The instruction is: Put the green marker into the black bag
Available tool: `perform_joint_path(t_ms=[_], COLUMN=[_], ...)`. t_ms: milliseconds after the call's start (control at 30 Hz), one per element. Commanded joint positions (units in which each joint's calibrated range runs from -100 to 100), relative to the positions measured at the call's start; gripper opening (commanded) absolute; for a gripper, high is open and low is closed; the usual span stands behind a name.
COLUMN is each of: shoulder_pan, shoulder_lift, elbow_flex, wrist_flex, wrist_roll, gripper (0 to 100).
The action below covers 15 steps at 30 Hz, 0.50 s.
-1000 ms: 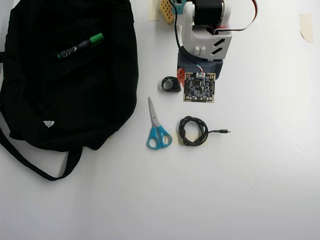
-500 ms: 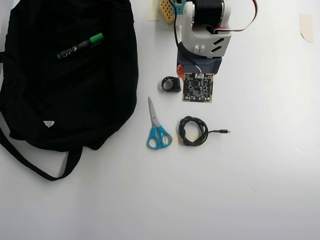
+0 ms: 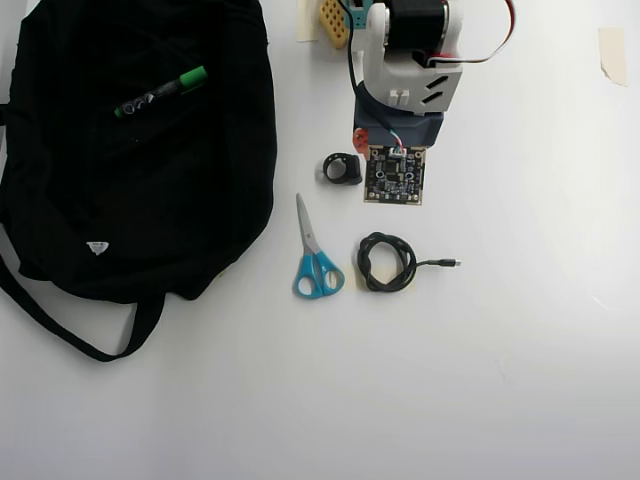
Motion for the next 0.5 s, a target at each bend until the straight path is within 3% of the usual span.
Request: perform_joint_path(t_ms=[0,467], shoulder_pan=[-0.06,-0.21], shoulder_lift=[-2.04,-2.12], elbow_flex=[-2.55,-2.64], wrist_flex=[0.77,0.77], wrist_roll=[-0.11,0.10], gripper=[2,2])
